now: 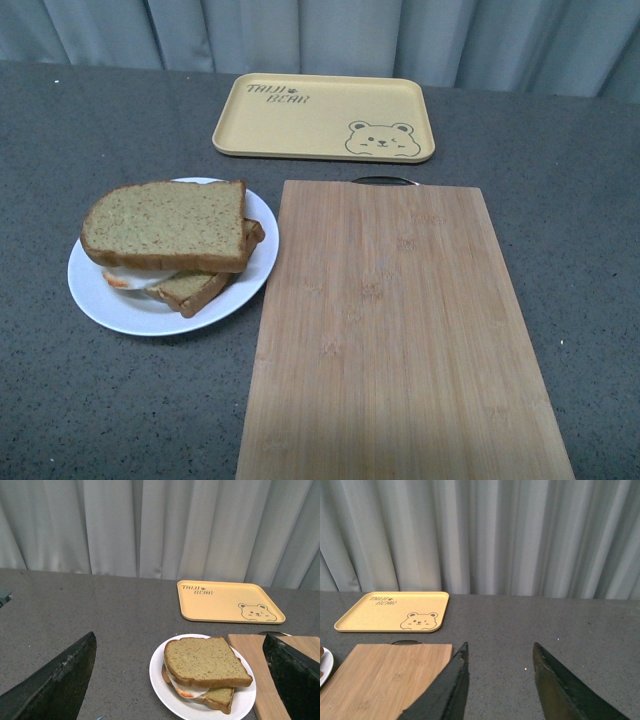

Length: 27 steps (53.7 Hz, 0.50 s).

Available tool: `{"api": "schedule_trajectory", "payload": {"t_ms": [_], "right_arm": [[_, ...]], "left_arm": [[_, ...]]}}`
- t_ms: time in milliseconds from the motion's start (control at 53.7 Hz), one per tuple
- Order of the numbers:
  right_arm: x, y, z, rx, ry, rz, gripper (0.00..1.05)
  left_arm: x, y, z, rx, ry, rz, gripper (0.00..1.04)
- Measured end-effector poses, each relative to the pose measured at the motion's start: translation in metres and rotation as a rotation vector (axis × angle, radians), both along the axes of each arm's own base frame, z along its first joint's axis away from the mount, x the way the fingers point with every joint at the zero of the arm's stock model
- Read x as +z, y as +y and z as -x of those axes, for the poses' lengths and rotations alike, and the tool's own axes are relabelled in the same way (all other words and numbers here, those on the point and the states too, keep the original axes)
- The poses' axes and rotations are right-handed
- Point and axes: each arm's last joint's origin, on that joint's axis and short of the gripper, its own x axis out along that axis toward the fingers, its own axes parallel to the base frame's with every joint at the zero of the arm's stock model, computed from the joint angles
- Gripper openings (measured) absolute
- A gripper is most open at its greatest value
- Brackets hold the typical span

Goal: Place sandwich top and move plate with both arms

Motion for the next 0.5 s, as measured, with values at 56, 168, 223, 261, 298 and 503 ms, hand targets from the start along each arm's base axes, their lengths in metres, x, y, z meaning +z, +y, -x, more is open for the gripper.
{"api": "schedule_trajectory", "payload": {"t_ms": [56,168,223,261,298,503], "right_arm": [[0.0,0.0,0.0,0.0,0.0,0.0,0.58],[0.0,0.0,0.0,0.0,0.0,0.0,0.8],[0.0,0.0,0.0,0.0,0.0,0.0,0.95],[0.0,0.0,0.0,-0.001,0.0,-0.002,0.97],[0.0,0.0,0.0,0.0,0.0,0.0,0.95],[0.0,0.0,0.0,0.0,0.0,0.0,0.95]], "left_arm": [[0.0,0.0,0.0,0.0,0.0,0.0,0.98],[0.0,0.0,0.0,0.001,0.0,0.0,0.98],[-0.002,0.002,-0.002,0.136,0.189,0.074,0.98],[-0.005,0.003,-0.007,0.184,0.269,0.121,0.98],[-0.007,0.005,-0.015,0.202,0.319,0.19,0.98],[-0.01,0.008,-0.063,0.165,0.409,0.422,0.98]]}}
